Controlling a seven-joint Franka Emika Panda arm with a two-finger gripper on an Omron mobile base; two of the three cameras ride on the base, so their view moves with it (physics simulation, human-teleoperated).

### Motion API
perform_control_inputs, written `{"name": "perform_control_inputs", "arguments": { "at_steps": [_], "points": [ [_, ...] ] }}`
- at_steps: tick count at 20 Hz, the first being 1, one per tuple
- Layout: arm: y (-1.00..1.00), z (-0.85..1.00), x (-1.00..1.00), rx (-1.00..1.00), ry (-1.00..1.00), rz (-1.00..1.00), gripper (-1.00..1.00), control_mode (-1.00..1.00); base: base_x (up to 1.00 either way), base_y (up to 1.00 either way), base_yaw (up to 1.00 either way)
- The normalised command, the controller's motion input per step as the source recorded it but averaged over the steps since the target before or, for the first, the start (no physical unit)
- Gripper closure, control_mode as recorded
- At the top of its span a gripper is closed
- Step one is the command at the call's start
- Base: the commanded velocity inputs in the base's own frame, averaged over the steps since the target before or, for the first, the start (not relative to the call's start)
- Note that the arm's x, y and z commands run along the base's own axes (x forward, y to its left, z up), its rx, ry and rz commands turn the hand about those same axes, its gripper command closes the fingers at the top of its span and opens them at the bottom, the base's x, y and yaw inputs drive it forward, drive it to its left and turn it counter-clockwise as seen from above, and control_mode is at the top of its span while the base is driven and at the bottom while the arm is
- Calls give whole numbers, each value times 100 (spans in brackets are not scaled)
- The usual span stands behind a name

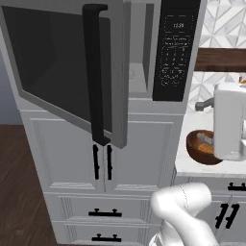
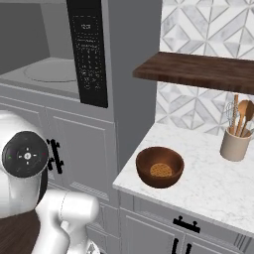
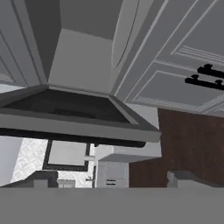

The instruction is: Open the microwave, place the bowl with waffle inside the microwave, then close the microwave door and turn it on.

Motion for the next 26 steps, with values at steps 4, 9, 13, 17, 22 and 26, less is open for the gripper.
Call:
{"name": "perform_control_inputs", "arguments": {
  "at_steps": [4, 9, 13, 17, 22, 26],
  "points": [
    [24, -9, 35, 15, 0, 0, -100, -100, 0, 0, 0],
    [36, -14, 46, 2, 0, 2, -100, -100, 0, 0, 0],
    [38, -17, 51, 0, 0, 10, -100, -100, 0, 0, 0],
    [42, -9, 50, 0, 0, 14, -100, -100, 0, 0, 0],
    [41, -3, 49, 0, 0, 16, -100, -100, 0, 0, 0],
    [36, -1, 46, 0, 0, 16, -100, -100, 0, 0, 0]
  ]
}}
